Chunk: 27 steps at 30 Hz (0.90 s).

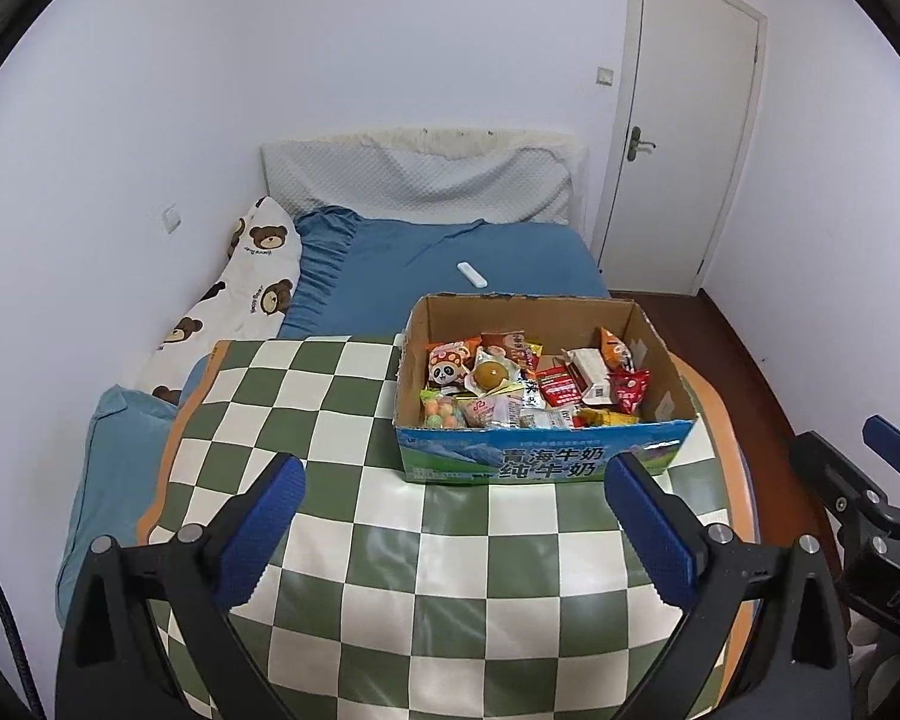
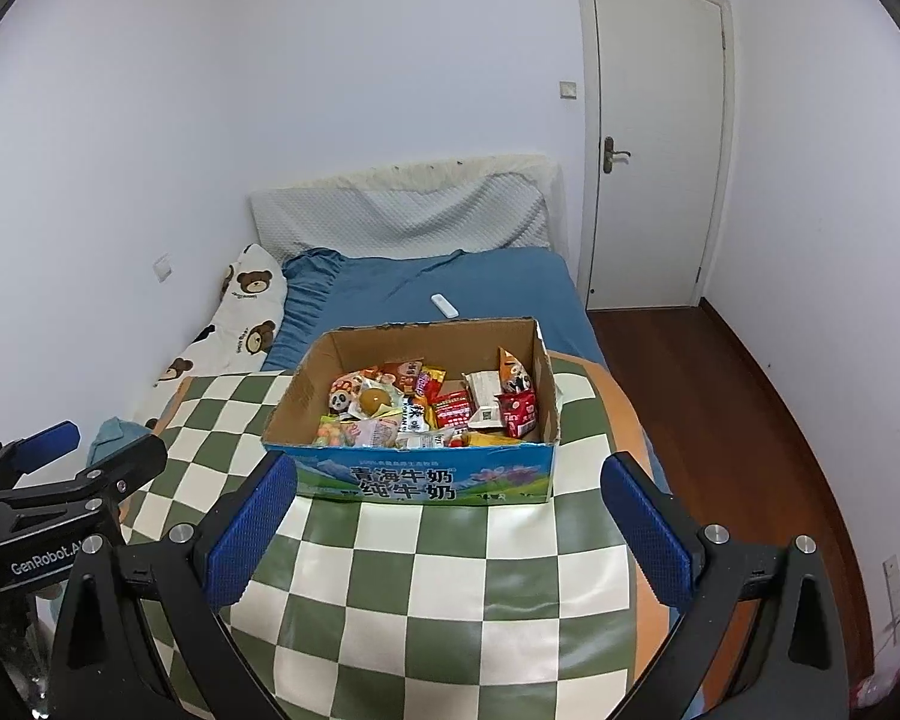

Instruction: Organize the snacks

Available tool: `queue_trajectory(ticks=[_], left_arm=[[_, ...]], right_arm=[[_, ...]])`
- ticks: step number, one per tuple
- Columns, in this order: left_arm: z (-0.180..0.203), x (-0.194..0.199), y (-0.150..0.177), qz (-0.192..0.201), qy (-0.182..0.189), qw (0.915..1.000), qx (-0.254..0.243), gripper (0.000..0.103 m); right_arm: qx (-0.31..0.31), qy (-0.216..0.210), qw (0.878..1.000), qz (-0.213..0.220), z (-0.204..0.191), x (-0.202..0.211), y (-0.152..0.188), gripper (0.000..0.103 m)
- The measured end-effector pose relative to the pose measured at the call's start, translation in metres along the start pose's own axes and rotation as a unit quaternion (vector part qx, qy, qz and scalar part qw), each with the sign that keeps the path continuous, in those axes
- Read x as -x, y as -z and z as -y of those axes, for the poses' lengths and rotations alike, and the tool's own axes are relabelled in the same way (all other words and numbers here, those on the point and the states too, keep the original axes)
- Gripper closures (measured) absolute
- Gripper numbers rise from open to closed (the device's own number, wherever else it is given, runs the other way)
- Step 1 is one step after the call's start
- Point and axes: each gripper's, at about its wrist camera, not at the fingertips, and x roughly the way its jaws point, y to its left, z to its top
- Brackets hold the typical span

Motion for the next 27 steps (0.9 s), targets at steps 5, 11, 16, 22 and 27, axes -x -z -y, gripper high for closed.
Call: queue_trajectory(ticks=[5,11,16,22,27], left_arm=[[0.004,-0.023,-0.008,-0.007,-0.008,0.9999,-0.001,0.001],[0.008,-0.049,-0.018,-0.017,-0.014,0.9997,-0.006,0.001],[0.009,-0.063,-0.023,-0.020,-0.018,0.9996,-0.007,0.001],[0.011,-0.072,-0.028,-0.023,-0.018,0.9995,-0.010,0.001],[0.012,-0.074,-0.029,-0.023,-0.017,0.9995,-0.011,0.001]], right_arm=[[-0.007,0.009,1.000,-0.007,0.004,-0.029,-0.005,0.000],[-0.007,0.023,1.000,-0.017,0.007,-0.064,-0.012,0.000],[-0.009,0.034,0.999,-0.023,0.008,-0.085,-0.014,0.000],[-0.010,0.042,0.999,-0.025,0.010,-0.097,-0.015,0.000],[-0.013,0.046,0.999,-0.026,0.012,-0.102,-0.015,0.000]])
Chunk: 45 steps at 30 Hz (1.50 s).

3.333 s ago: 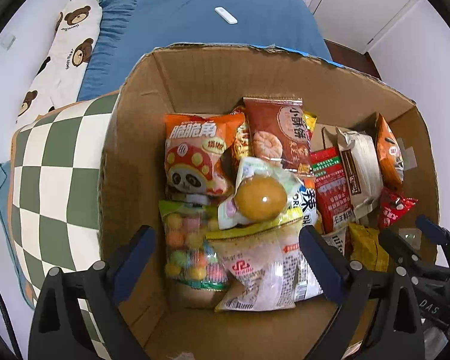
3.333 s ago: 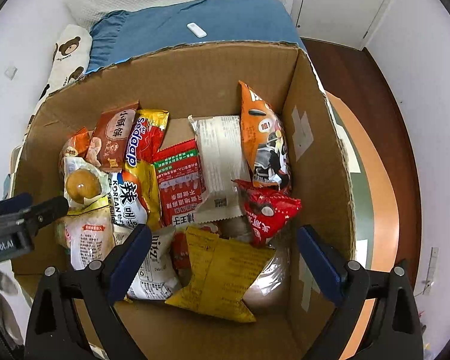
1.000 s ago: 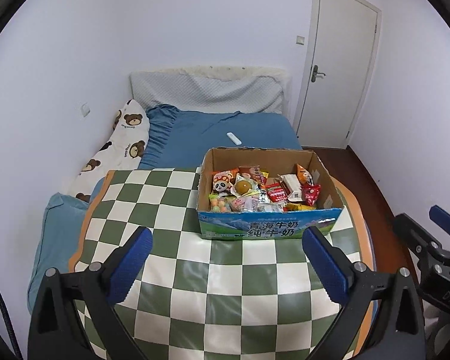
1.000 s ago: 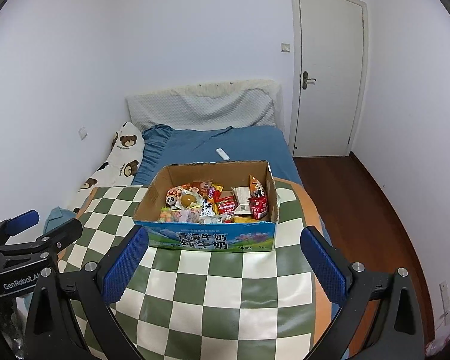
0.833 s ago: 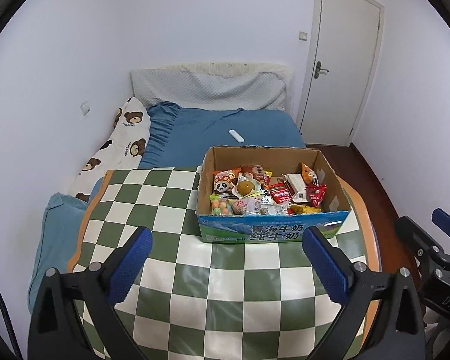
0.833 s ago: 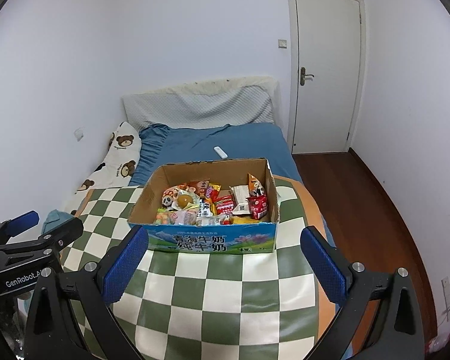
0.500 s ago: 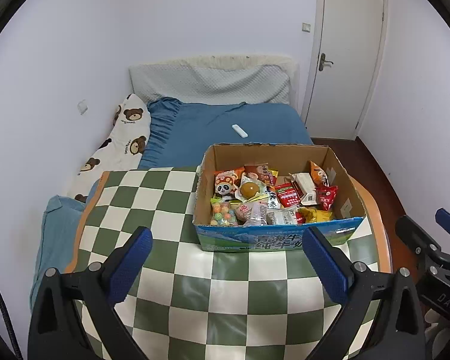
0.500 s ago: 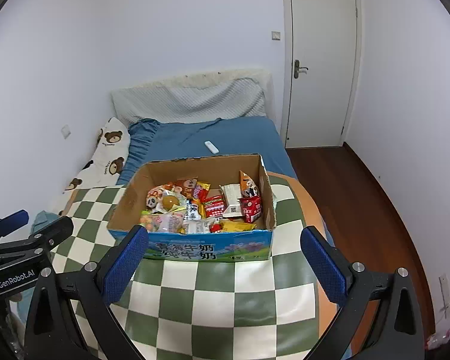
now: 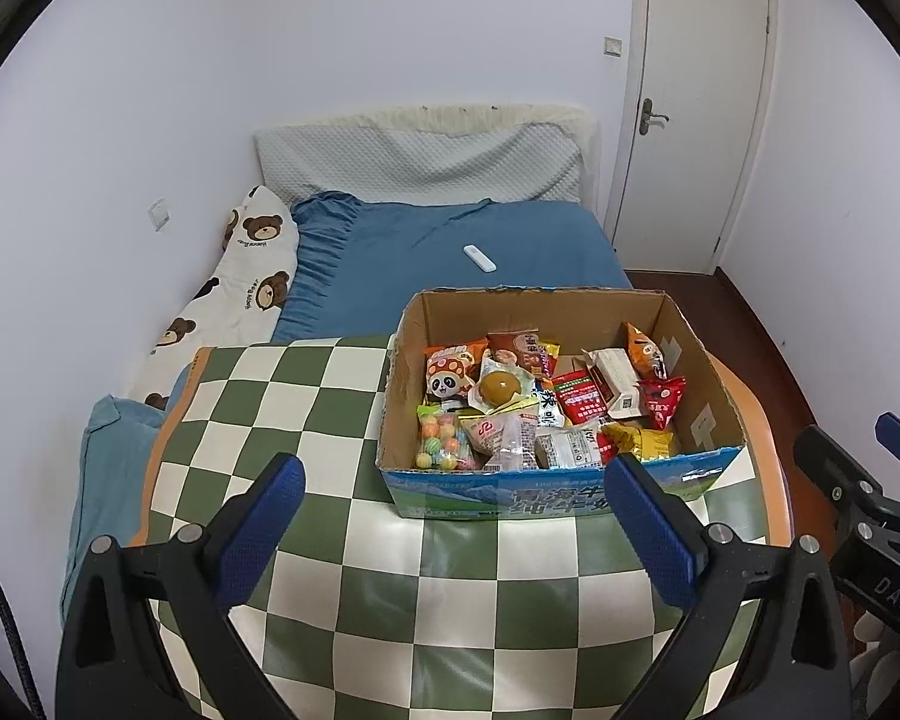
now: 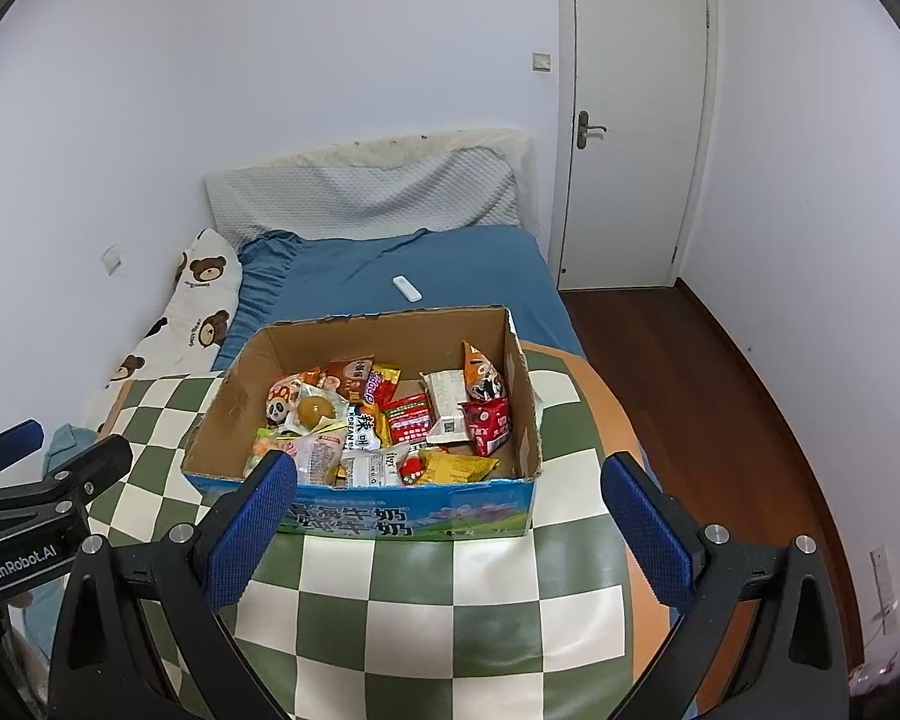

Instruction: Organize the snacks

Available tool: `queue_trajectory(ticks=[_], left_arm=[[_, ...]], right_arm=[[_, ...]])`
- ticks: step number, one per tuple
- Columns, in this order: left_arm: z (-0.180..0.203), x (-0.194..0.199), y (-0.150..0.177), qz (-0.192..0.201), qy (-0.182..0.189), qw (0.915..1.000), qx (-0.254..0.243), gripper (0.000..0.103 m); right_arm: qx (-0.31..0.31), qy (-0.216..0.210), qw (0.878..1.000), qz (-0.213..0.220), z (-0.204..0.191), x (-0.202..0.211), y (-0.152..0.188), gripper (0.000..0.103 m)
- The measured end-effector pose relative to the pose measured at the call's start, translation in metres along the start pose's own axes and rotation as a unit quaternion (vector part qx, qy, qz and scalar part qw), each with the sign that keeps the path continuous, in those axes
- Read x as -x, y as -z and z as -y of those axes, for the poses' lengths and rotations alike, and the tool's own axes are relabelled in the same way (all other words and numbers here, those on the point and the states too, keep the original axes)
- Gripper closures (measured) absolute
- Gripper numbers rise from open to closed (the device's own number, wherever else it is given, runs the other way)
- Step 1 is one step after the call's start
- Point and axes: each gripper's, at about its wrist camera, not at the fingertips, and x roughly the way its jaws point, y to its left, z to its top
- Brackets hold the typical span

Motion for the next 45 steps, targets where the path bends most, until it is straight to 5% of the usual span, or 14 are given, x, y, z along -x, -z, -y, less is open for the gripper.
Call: queue_trajectory(ticks=[45], left_arm=[[0.0013,-0.0018,0.0045,-0.012,0.010,0.9998,-0.010,0.001]], right_arm=[[-0.005,-0.009,1.000,-0.004,0.0001,0.0004,0.0042,0.000]])
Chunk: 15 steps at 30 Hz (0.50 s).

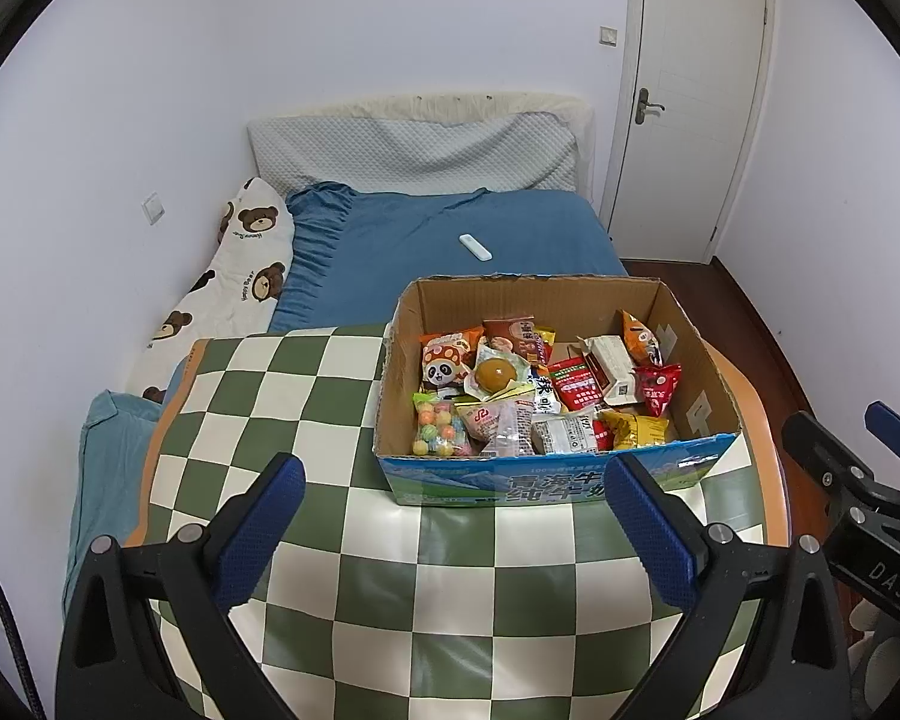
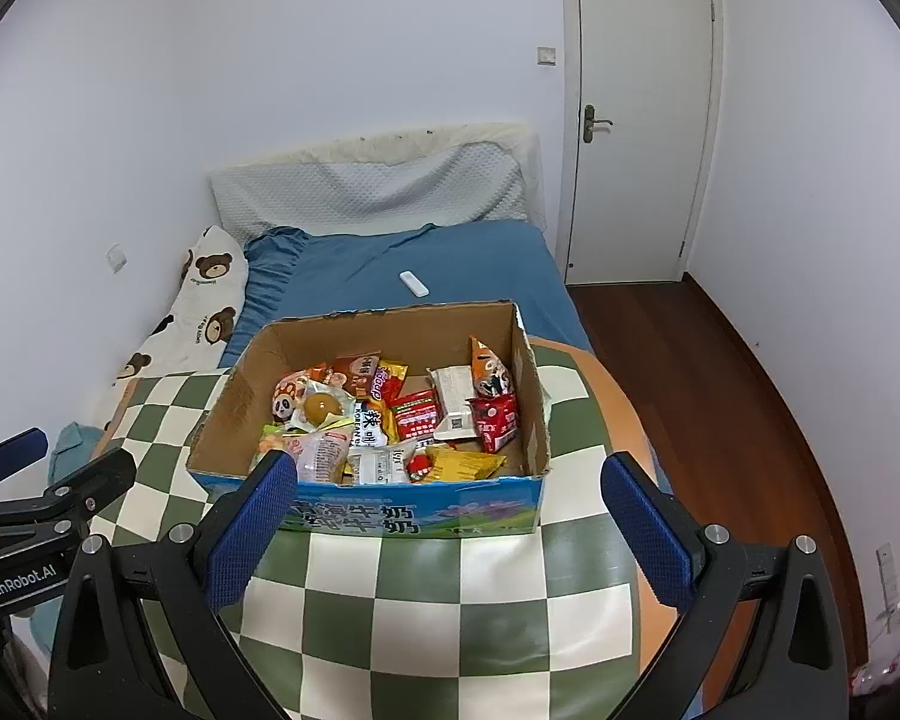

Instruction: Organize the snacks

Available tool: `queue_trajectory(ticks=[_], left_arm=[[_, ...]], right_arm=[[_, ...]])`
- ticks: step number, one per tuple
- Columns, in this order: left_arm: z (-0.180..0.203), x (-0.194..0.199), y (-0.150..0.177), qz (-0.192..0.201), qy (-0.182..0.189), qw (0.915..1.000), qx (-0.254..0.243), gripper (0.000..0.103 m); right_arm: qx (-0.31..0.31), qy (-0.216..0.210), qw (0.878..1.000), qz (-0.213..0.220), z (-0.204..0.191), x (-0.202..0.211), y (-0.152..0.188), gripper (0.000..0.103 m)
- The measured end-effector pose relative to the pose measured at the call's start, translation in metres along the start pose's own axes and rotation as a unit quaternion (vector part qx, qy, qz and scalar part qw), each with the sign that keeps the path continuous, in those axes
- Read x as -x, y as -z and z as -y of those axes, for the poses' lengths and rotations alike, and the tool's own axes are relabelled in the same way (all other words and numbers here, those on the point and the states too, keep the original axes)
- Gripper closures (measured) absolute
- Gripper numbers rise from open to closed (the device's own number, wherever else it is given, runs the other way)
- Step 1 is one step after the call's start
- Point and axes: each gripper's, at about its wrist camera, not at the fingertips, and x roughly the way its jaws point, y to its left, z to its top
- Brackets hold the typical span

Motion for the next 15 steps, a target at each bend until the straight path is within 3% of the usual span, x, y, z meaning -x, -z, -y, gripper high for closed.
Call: queue_trajectory(ticks=[15], left_arm=[[0.0007,0.0013,-0.0014,0.001,0.001,1.0000,0.000,0.001]], right_arm=[[0.001,-0.003,1.000,0.000,-0.0017,0.0005,0.0006,0.000]])
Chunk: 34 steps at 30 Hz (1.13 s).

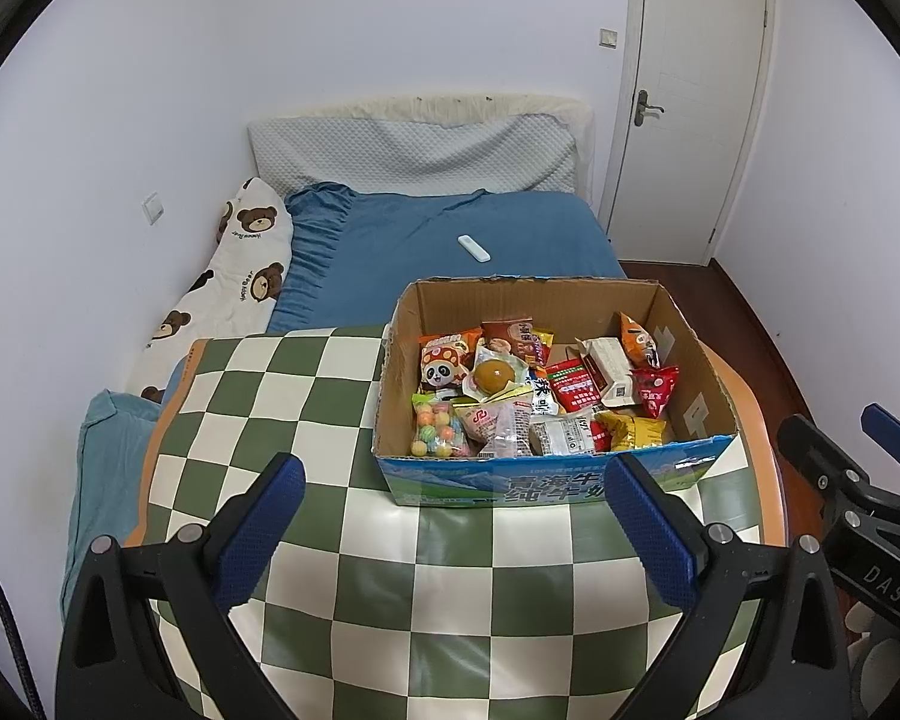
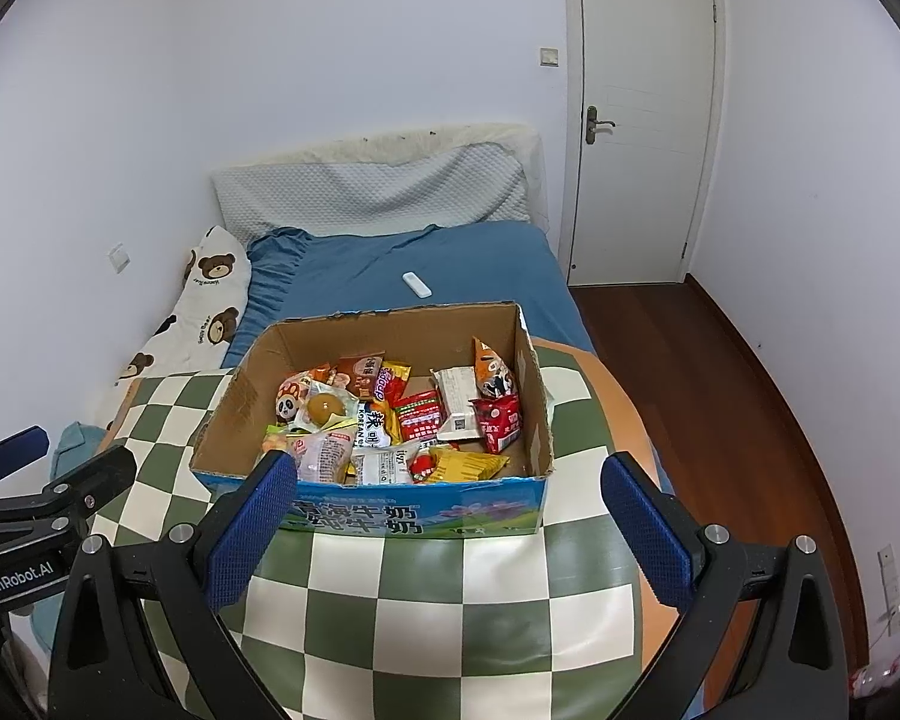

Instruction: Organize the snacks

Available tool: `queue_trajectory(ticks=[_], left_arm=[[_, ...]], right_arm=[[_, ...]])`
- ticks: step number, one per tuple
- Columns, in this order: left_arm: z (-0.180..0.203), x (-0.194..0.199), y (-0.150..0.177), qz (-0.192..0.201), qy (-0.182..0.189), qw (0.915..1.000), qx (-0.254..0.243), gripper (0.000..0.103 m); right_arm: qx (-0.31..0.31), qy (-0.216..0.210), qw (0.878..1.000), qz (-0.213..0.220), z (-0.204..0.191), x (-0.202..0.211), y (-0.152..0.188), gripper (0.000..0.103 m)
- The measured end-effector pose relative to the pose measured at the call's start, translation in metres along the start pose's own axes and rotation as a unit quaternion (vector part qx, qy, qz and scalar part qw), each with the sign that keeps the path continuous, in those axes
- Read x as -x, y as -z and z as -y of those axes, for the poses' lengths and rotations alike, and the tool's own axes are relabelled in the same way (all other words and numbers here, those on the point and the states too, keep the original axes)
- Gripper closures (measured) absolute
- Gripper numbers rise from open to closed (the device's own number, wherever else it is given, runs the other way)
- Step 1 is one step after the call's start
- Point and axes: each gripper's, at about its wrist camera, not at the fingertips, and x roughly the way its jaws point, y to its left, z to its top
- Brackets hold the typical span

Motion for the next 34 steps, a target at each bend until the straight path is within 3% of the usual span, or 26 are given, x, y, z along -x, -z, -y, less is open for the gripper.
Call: queue_trajectory(ticks=[34], left_arm=[[0.005,0.013,-0.010,0.009,0.004,0.9999,-0.003,0.001]], right_arm=[[-0.001,0.003,1.000,0.003,0.000,0.005,-0.001,0.000]])
